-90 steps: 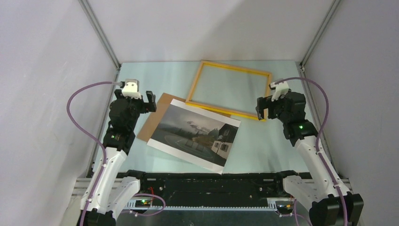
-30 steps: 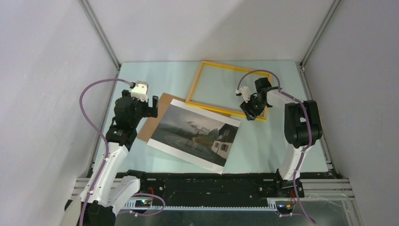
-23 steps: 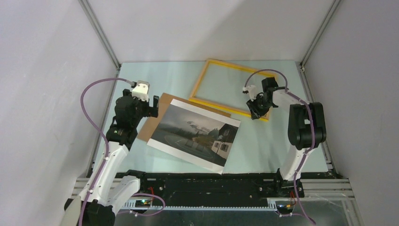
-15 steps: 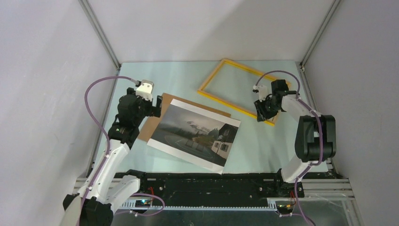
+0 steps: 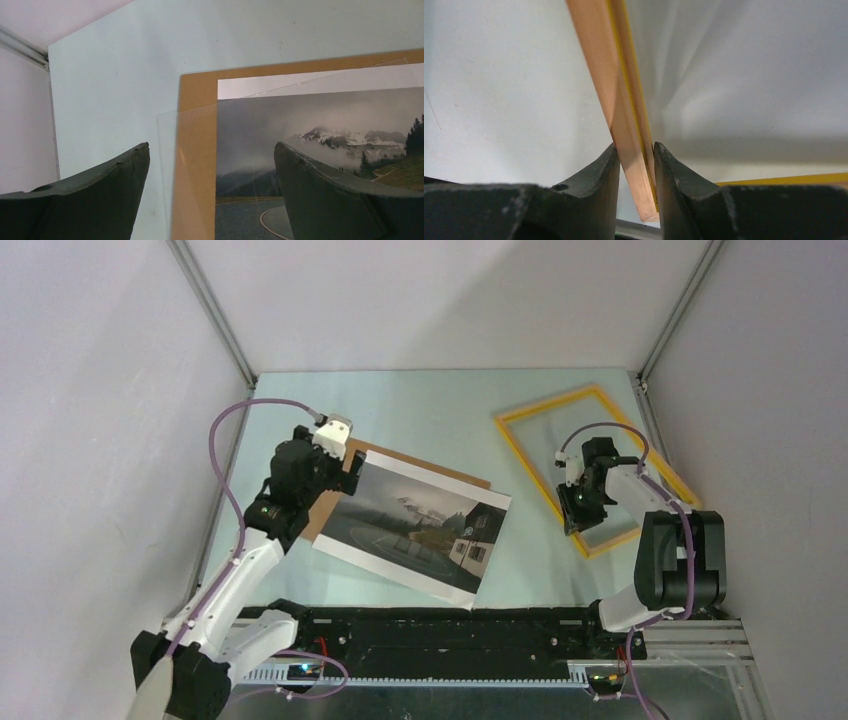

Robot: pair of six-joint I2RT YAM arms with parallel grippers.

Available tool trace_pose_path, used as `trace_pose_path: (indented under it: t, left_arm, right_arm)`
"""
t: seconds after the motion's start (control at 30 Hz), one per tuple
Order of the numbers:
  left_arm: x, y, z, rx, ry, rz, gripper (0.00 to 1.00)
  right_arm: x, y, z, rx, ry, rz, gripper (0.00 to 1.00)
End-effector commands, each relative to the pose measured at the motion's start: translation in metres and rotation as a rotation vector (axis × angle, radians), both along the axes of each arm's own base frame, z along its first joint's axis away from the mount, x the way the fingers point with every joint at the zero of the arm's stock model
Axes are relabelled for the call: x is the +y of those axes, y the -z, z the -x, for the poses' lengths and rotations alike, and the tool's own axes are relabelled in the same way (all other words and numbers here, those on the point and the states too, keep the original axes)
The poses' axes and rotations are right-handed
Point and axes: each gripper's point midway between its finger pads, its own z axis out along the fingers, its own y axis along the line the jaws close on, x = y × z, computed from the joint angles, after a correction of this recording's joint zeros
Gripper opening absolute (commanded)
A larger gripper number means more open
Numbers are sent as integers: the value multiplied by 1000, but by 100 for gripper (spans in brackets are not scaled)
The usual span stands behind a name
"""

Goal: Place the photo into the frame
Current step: Move the photo frame to the center of the board.

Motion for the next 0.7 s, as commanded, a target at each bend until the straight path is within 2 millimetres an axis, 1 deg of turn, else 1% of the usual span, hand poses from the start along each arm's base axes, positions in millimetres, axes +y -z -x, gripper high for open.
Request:
trace_pose_path:
  t: [0.0,0.07,0.1,0.13,0.17,0.2,0.23,0.3,0.37,0.43,0.53,0.57,0.67]
  left_arm:
    - [-8,-24,-9,-60,13,-19,98]
    - [-13,-21,-9,-53,27,-22,98]
    - [-16,-19,-8,-49,38,-30,98]
    - [-18,-16,-8,-44,49,-39,98]
    - [-19,-15,-8,-41,52,-45,98]
    - [-20,-13,-7,-40,60,-56,98]
    - [-20,-12,-7,-38,62,-63,98]
    - [-21,-9,-5,-36,68,-79,98]
    - [-20,-7,-4,-38,71,-88,98]
    - [-20,-5,-2,-36,74,-92,98]
    - [-20,3,1,-23,87,-104,98]
    - [-21,4,2,-24,98,-105,98]
    - [-21,15,7,-10,130,-144,99]
  right_arm:
    - [0,-11,2,-20,50,12,16]
    - [7,-8,1,-1,44,5,20]
    - [12,-8,-1,2,44,-5,23]
    - [18,-3,-1,19,31,-9,25]
    - [23,-3,-3,23,33,-24,29]
    - [30,1,-4,39,22,-32,31]
    - [38,3,-4,51,3,-46,35]
    - [48,10,-2,83,-20,-58,39]
    - [57,19,-1,118,-35,-78,41]
    - [65,24,-1,144,-48,-103,42]
    - [81,26,-3,171,-62,-166,44]
    - [86,29,-3,183,-74,-171,44]
    - [99,29,-8,175,-111,-179,44]
